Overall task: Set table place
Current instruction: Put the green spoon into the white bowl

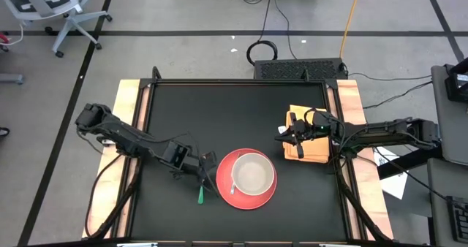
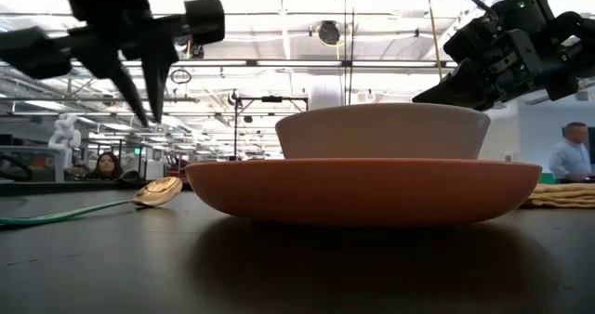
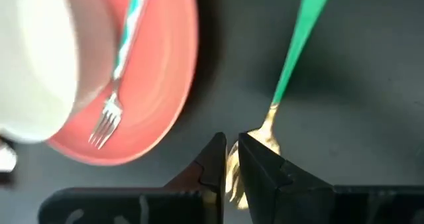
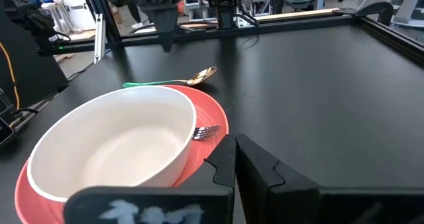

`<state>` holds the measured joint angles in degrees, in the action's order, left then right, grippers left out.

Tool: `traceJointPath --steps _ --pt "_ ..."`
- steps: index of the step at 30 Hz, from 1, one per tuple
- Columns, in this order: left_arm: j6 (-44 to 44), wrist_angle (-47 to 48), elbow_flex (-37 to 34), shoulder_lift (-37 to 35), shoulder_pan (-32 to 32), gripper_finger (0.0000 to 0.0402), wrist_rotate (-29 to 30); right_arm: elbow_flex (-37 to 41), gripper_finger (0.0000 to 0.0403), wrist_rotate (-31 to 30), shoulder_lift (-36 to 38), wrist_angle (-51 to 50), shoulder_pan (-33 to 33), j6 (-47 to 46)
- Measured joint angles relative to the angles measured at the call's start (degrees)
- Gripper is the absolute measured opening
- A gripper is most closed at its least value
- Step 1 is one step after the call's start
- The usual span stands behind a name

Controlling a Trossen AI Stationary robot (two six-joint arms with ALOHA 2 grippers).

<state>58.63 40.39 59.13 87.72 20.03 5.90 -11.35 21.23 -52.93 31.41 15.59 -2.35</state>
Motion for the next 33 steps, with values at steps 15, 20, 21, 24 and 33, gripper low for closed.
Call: traceJointPath --steps 15,20,21,24,33 --pt "4.4 -0.6 0.0 6.8 3.4 0.0047 1.3 0.0 0.0000 -0.1 0.0 0.0 0.0 -1.3" --pt "2.8 -1.8 0.0 6.8 3.4 0.0047 1.6 0.0 0.0000 -0.1 0.0 0.0 0.0 -1.3" --pt "2.5 -1.8 0.0 6.8 3.4 0.0047 1.7 0.0 0.0000 -0.1 0.0 0.0 0.0 -1.3" --pt "2.5 -1.9 0.0 6.8 3.4 0.0047 1.8 0.0 0.0000 -0.1 0.0 0.0 0.0 -1.3" --pt "1.0 -2.0 0.0 6.8 3.4 0.0047 3.7 0.0 0.0000 -0.1 0.0 0.0 0.0 -1.5"
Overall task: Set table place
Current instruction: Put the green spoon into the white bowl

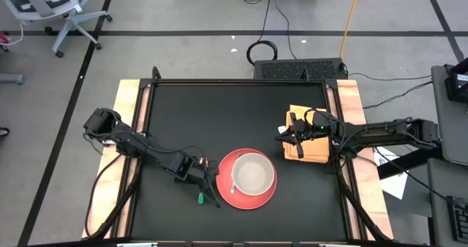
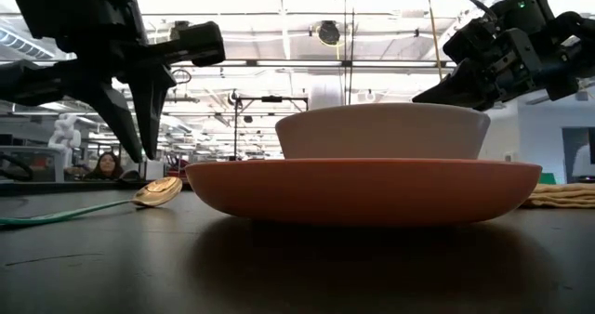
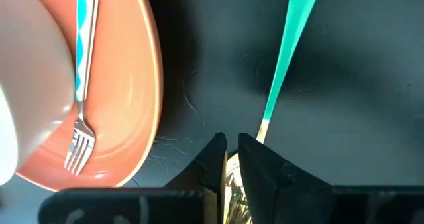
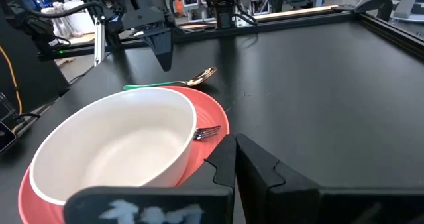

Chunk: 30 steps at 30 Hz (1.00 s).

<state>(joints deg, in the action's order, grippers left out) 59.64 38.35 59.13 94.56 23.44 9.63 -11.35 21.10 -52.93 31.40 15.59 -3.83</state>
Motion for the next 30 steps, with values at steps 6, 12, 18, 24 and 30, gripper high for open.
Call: traceJointPath --steps 6,12,18,24,30 --pt "-1.3 0.0 0.0 0.0 0.0 0.0047 0.4 0.0 0.0000 0.0 0.0 0.0 0.0 0.0" --pt "-0.8 0.0 0.0 0.0 0.5 0.0047 2.7 0.0 0.0000 0.0 0.0 0.0 0.0 0.0" --pt "-0.8 0.0 0.0 0.0 0.5 0.0047 2.9 0.0 0.0000 0.0 0.0 0.0 0.0 0.0" --pt "-0.9 0.0 0.0 0.0 0.5 0.0047 2.9 0.0 0.0000 0.0 0.0 0.0 0.0 0.0" --pt "-0.9 0.0 0.0 0.0 0.5 0.0047 2.9 0.0 0.0000 0.0 0.0 0.0 0.0 0.0"
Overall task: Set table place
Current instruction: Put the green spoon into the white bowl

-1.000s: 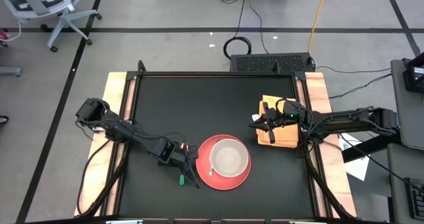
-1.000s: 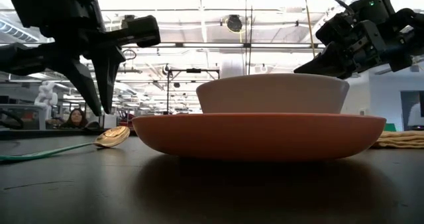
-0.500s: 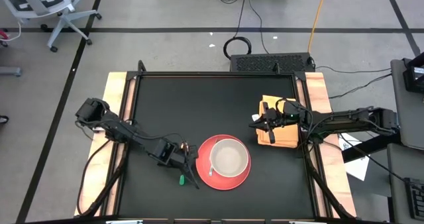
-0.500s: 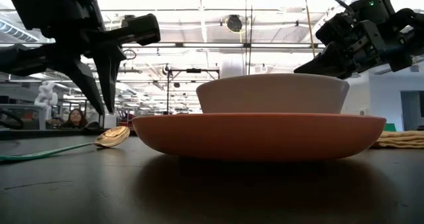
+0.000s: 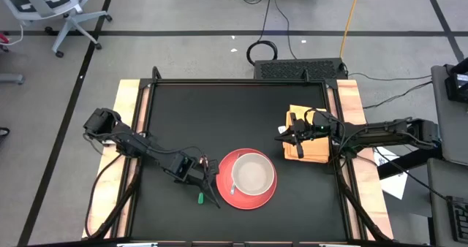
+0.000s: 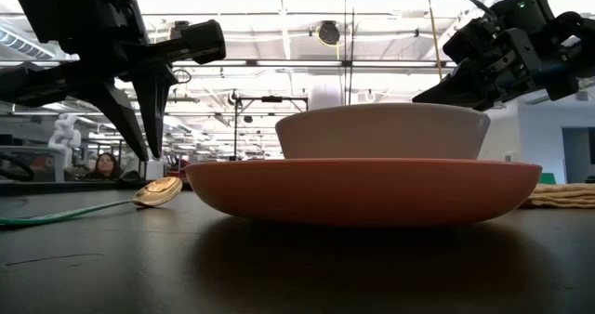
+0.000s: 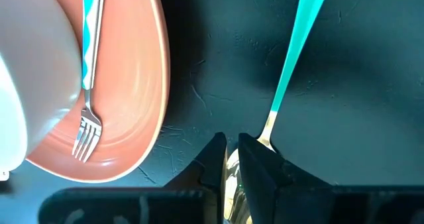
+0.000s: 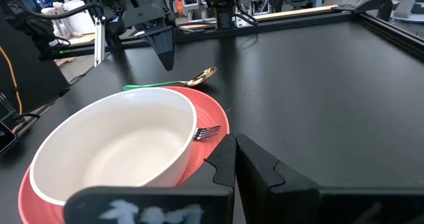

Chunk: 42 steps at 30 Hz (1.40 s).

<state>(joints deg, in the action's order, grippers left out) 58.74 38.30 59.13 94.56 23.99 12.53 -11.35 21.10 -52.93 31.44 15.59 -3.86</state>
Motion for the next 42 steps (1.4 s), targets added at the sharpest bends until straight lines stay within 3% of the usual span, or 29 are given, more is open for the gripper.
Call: traceJointPath --steps 42 --pt "0.0 -1.7 0.0 0.0 -0.1 0.0047 0.0 0.0 0.0000 0.0 0.0 0.0 0.0 0.0"
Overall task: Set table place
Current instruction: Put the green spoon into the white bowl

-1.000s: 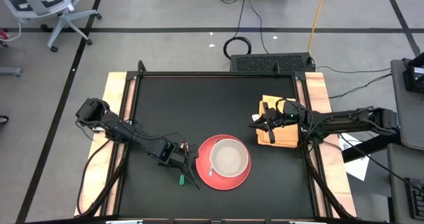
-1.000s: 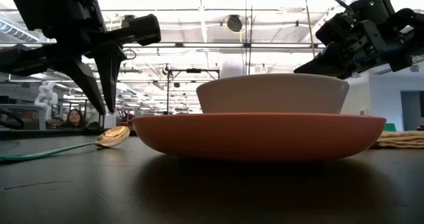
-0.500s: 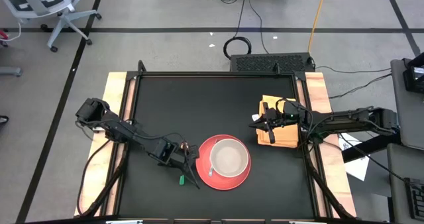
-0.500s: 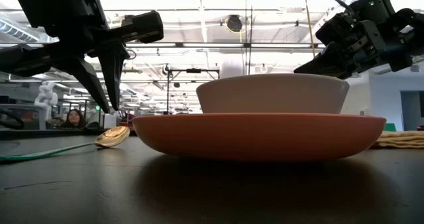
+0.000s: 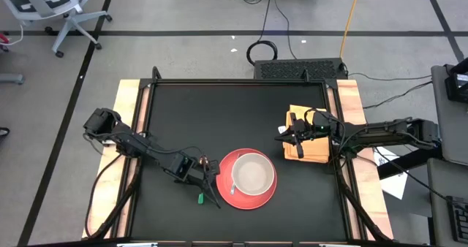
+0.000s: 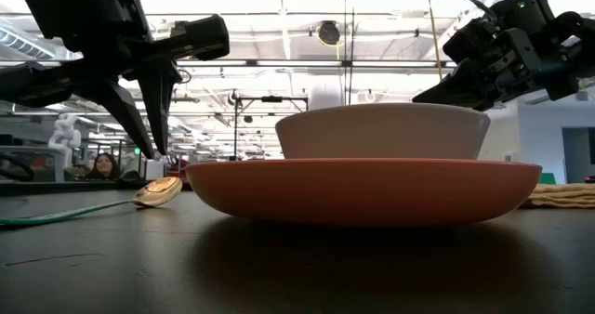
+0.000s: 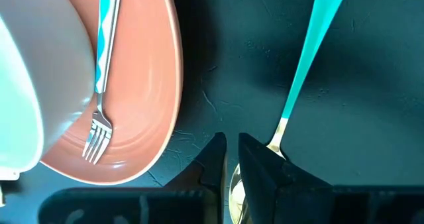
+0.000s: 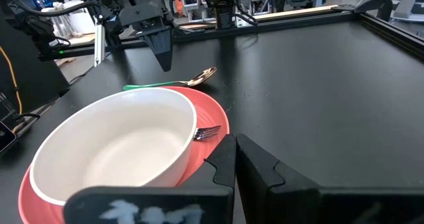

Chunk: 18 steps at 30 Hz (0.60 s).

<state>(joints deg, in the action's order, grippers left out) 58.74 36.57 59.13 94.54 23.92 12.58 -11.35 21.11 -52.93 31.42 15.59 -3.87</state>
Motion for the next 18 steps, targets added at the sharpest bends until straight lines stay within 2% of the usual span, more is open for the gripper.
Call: traceJointPath --steps 18 --pt "0.0 0.0 0.0 0.0 0.0 0.0047 1.1 0.0 0.0000 0.0 0.0 0.0 0.0 -0.6"
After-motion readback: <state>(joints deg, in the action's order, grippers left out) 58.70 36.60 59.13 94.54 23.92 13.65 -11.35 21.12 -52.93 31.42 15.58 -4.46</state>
